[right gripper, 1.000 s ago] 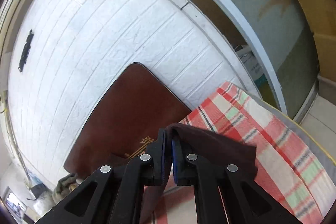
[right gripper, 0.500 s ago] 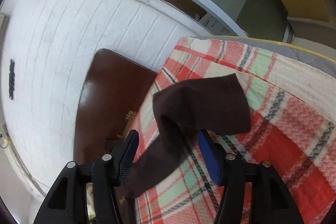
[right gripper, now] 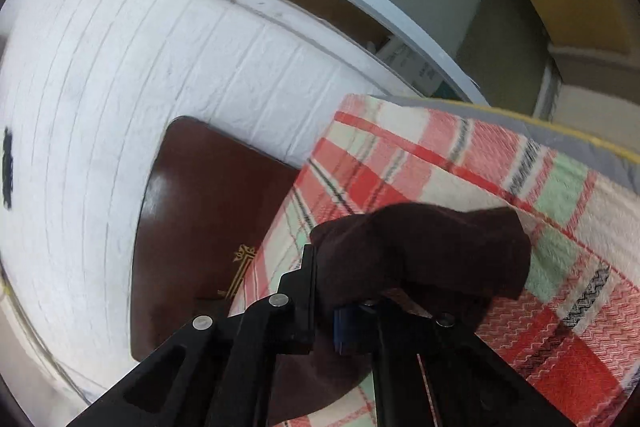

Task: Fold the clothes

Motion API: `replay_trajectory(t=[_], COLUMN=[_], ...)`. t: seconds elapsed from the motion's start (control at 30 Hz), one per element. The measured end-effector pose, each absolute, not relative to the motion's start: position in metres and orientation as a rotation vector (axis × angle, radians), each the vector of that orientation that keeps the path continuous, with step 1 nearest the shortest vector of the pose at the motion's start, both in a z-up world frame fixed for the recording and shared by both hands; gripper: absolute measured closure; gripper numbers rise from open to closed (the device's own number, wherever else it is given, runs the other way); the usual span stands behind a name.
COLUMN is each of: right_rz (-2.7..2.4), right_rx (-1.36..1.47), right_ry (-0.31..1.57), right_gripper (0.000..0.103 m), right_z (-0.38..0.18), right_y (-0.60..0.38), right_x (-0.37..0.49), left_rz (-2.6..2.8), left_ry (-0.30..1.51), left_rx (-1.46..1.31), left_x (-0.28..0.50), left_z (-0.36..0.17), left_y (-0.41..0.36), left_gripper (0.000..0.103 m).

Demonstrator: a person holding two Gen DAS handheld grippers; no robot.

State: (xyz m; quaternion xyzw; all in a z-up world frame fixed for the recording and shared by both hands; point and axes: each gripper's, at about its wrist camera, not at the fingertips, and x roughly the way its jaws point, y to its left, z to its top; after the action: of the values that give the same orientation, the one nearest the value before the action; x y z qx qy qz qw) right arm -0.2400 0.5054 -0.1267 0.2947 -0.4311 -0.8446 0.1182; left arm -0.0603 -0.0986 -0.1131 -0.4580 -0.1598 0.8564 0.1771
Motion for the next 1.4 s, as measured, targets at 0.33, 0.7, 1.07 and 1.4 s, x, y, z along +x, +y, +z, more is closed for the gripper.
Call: replay_trajectory(t=[0.33,0.7,1.07,1.4], right_rz=[-2.605,-2.247,-2.034,-2.197], right_rx=[0.639,0.74,0.928,1.014], right_ry=[-0.266,0.502,0.562,0.224], right_gripper=[0.097,0.097,0.057,0.051], right_z=[0.005,-0.066,-0.113,-0.098], right_y=[0.342,0.076,0.014,0.057], right_x=[-0.217,-0.192,-0.161,-0.187], left_rz=[2.458,2.581,2.693,2.756], left_ry=[-0.584,-0.711,-0.886,-1.009], left_rx=[-1.209,-1.136,-1.119,-1.085], left_x=[-0.04,0.017,0.061,0.074], left_z=[-0.109,-0.104,-0.115,-0.124], left_y=[-0.131,-0.205,-0.294,-0.349], left_gripper=[0.001,0.001,0.001,0.001])
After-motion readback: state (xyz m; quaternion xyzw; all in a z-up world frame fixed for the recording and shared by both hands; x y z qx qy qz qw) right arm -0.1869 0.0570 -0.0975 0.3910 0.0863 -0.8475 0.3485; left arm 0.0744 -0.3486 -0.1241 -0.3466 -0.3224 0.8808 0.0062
